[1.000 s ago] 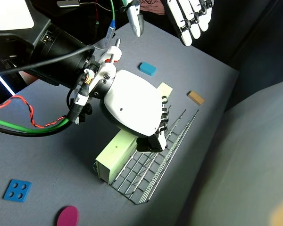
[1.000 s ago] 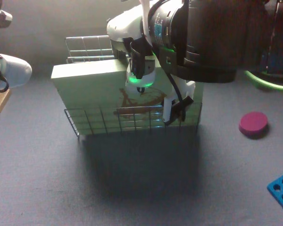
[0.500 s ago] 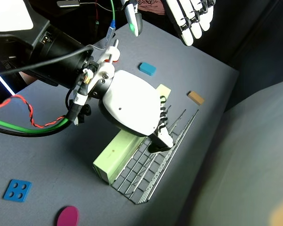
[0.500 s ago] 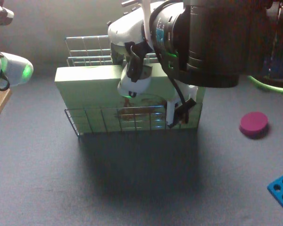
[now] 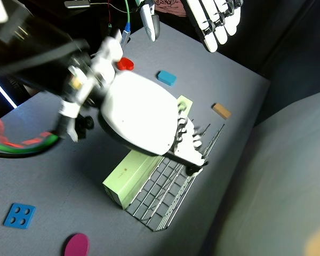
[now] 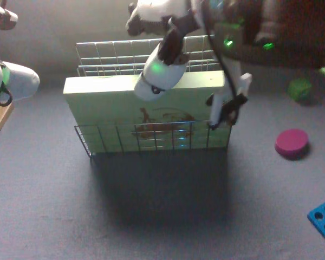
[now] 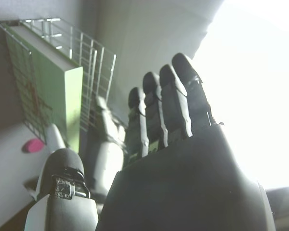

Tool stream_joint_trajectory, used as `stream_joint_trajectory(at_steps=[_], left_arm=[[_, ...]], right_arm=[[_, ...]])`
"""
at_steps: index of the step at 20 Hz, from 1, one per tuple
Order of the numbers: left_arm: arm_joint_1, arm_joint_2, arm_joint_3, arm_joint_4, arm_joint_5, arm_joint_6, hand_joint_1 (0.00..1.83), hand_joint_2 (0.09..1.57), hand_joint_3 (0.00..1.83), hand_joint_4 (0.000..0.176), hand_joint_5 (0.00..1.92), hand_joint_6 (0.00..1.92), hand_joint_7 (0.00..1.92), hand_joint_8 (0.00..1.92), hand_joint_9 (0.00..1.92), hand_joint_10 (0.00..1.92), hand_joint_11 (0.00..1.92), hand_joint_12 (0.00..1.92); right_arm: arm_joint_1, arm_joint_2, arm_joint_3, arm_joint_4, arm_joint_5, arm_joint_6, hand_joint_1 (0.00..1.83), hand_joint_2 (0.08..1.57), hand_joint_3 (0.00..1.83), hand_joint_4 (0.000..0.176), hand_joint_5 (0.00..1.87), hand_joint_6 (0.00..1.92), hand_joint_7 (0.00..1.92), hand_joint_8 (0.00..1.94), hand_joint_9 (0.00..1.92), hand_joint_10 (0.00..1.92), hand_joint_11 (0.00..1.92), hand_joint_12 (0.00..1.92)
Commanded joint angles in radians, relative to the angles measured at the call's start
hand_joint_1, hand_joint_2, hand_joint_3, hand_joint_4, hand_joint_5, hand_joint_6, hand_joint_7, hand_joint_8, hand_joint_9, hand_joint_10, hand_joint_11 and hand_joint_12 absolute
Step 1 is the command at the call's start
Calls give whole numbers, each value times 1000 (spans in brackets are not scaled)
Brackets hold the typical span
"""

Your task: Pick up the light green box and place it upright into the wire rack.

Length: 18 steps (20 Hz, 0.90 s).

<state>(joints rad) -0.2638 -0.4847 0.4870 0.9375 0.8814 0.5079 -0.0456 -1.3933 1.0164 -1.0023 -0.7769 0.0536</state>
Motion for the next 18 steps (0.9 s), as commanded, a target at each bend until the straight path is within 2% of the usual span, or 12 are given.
stream_joint_trajectory(at_steps=[1, 4, 8, 10, 11, 12, 13, 14, 15, 16, 17, 18], left_arm=[[-13, -3, -4, 67, -60, 6, 55, 1209, 1, 10, 258, 0, 278, 0, 192, 0, 0, 690], [-13, -2, -11, 38, -48, 46, 58, 1209, 1, 10, 256, 0, 276, 0, 192, 0, 0, 689], [-16, 10, -25, 35, -40, 41, 58, 1210, 1, 10, 255, 0, 276, 0, 189, 0, 0, 674], [-17, 30, -34, 36, -37, 32, 58, 1210, 1, 10, 254, 0, 277, 1, 190, 1, 0, 673], [-17, 41, -37, 36, -36, 31, 58, 1210, 1, 10, 253, 0, 275, 0, 203, 6, 0, 675], [-18, 52, -42, 36, -37, 29, 68, 1211, 0, 10, 262, 2, 303, 7, 243, 15, 0, 710], [-19, 56, -44, 35, -37, 29, 104, 1211, 0, 10, 302, 5, 387, 8, 340, 20, 0, 826], [-19, 59, -47, 28, -37, 31, 157, 1214, 0, 8, 353, 5, 472, 6, 442, 26, 33, 923], [-19, 59, -50, 27, -37, 33, 237, 1224, 1, 0, 454, 10, 592, 15, 589, 60, 181, 1009], [-18, 59, -56, 24, -37, 33, 319, 1222, 0, 0, 572, 21, 686, 27, 736, 128, 361, 1065], [-19, 59, -60, 24, -37, 33, 391, 1219, 0, 0, 721, 24, 809, 49, 755, 478, 531, 1150], [-19, 59, -62, 19, -37, 39, 460, 1211, 0, 0, 835, 60, 900, 110, 694, 957, 656, 1289]], right_arm=[[27, 19, -26, -53, 17, 1, 617, 949, 0, 0, 217, 0, 244, 0, 214, 0, 0, 816], [97, 142, -173, -54, -10, -5, 559, 960, 1, 0, 199, 0, 227, 0, 188, 0, 0, 763], [152, 275, -333, -52, -50, -38, 538, 966, 2, 0, 209, 5, 238, 5, 188, 3, 0, 761], [164, 329, -395, -52, -64, -50, 530, 968, 1, 0, 283, 20, 331, 19, 251, 18, 0, 893], [164, 354, -425, -51, -71, -60, 531, 978, 3, 0, 344, 27, 413, 25, 327, 33, 0, 1027], [161, 385, -461, -50, -79, -63, 527, 1003, 4, 0, 439, 25, 580, 38, 508, 79, 81, 1174], [153, 412, -489, -45, -82, -63, 547, 1038, 0, 0, 608, 12, 770, 141, 612, 551, 280, 1371], [140, 441, -519, -39, -84, -63, 579, 1068, 2, 0, 749, 37, 791, 484, 619, 1066, 430, 1543], [122, 464, -544, -39, -87, -62, 608, 1097, 3, 0, 903, 142, 788, 817, 657, 1376, 576, 1727], [92, 489, -573, -47, -90, -59, 619, 1117, 3, 0, 847, 644, 795, 1018, 718, 1483, 700, 1829], [61, 509, -596, -74, -90, -42, 629, 1128, 2, 0, 753, 1152, 777, 1272, 779, 1615, 846, 1866], [36, 523, -614, -101, -82, -20, 656, 1125, 0, 0, 689, 1511, 749, 1572, 846, 1784, 975, 1898]])
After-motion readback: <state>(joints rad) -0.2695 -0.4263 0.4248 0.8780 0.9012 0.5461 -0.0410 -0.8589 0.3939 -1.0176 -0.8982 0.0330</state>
